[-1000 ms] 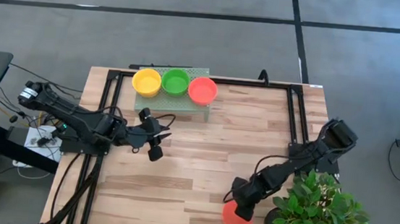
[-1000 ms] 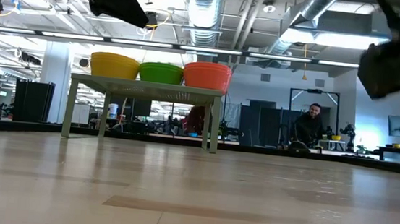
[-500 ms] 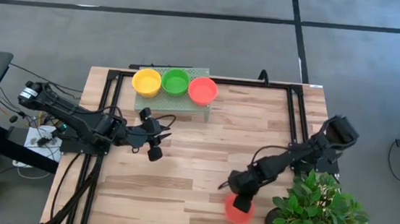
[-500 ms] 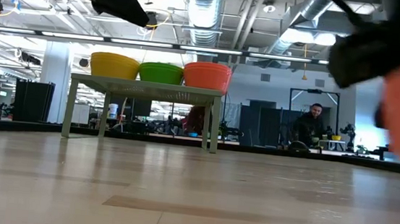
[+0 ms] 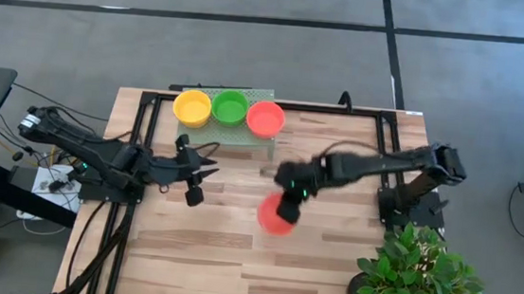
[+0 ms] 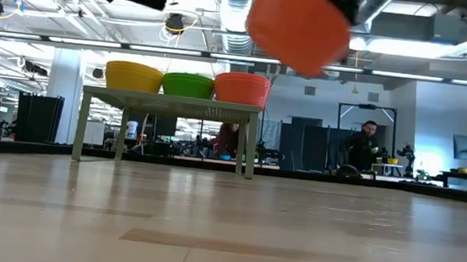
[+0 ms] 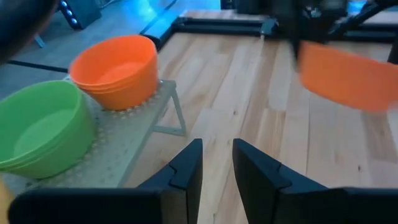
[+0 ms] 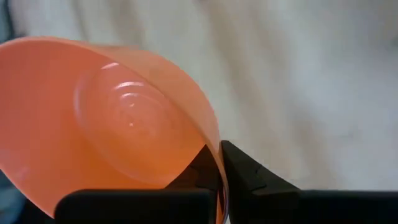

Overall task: Pick & Place Mini bowls
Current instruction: Stack the orange bowl on top of the other orange bowls on the shelf

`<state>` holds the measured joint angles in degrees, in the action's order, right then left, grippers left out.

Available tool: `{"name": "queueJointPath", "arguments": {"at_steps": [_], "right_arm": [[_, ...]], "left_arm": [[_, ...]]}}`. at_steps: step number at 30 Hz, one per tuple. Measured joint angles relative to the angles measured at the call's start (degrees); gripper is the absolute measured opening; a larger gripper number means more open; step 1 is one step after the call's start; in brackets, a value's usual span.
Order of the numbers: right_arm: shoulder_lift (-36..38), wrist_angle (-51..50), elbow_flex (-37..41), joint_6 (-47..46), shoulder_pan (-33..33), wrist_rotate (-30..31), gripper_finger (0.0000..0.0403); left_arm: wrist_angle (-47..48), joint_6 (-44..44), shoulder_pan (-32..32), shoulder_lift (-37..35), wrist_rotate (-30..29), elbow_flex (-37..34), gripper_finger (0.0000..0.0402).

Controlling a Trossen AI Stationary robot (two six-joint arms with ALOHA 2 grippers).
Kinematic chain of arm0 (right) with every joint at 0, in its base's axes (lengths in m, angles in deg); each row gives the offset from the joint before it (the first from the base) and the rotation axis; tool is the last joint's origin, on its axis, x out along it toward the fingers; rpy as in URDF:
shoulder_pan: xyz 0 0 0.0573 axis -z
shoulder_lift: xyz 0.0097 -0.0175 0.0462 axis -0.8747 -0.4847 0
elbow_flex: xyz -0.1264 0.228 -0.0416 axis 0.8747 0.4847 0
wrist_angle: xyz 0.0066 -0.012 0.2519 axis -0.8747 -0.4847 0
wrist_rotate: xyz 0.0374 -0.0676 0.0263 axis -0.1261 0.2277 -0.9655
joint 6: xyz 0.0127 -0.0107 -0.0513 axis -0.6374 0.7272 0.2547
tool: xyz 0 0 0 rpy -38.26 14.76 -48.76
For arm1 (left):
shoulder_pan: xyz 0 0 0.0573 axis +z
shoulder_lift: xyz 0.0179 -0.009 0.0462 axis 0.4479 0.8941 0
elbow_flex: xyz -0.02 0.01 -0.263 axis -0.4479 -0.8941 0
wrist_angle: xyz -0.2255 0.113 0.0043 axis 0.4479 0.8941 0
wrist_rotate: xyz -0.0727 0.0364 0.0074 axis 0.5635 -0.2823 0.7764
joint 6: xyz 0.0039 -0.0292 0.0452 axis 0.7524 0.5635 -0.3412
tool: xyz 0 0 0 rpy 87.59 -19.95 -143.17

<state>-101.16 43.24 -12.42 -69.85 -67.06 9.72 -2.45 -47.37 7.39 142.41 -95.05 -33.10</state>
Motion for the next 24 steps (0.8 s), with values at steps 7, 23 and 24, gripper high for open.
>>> {"name": "queueJointPath", "arguments": {"at_steps": [7, 23, 24], "right_arm": [[0.0, -12.1, -16.8, 8.9, 11.1, 10.2, 0.0002], [-2.2, -8.4, -22.8, 16.4, 37.0, 1.7, 0.0002], [-2.9, -7.1, -23.5, 16.2, 37.0, 0.7, 0.0002]], "left_arm": [[2.5, 0.0, 0.1, -5.1, -0.1, 0.0, 0.0090], [2.6, 0.0, 0.1, -4.9, -2.6, 0.0, 0.0090], [2.5, 0.0, 0.1, -4.9, -3.1, 0.0, 0.0090]]}}
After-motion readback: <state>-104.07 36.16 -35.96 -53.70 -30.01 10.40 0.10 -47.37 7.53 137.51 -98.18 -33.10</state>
